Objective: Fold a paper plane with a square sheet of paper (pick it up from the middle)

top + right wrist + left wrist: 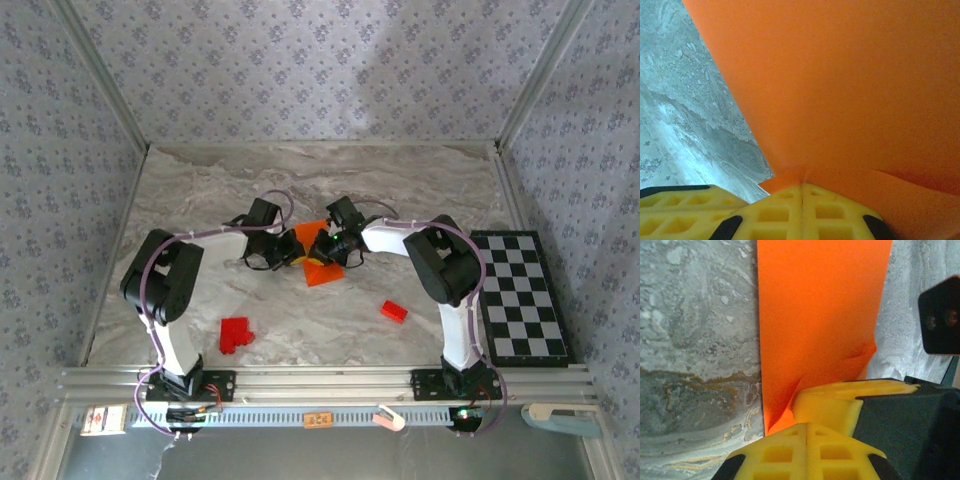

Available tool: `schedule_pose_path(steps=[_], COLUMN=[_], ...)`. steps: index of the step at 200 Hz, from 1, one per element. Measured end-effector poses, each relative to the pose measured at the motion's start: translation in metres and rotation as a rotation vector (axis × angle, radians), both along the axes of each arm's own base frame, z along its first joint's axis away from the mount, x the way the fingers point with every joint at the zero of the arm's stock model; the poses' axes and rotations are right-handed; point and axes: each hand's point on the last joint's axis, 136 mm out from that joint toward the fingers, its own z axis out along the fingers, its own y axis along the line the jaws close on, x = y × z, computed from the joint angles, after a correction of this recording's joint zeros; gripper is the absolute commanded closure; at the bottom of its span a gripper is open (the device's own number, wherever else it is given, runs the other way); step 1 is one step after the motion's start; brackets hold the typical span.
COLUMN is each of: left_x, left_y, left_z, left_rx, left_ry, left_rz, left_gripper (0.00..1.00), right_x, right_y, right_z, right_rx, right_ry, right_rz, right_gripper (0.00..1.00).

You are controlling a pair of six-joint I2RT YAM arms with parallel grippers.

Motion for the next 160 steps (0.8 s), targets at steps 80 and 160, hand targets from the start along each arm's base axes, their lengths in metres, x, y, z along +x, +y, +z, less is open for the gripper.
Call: schedule_pose_path(steps=[80,160], left_x=[0.006,0.014], left_y=[-0.001,0.003], left_z=[-0.004,-0.021], left_rx=[0.056,0.127], left_ry=[-0.001,-0.002], left_rz=[0.007,0.030], left_gripper=[1.00,1.00], right_x=[0.001,0.001], right_y=[-0.001,-0.001], right_z=[0.000,0.000], right_rx=[-0.001,0.000], right_ry=[-0.001,-0.001], right_rz=[-0.004,-0.004], right_gripper=[1.00,1.00])
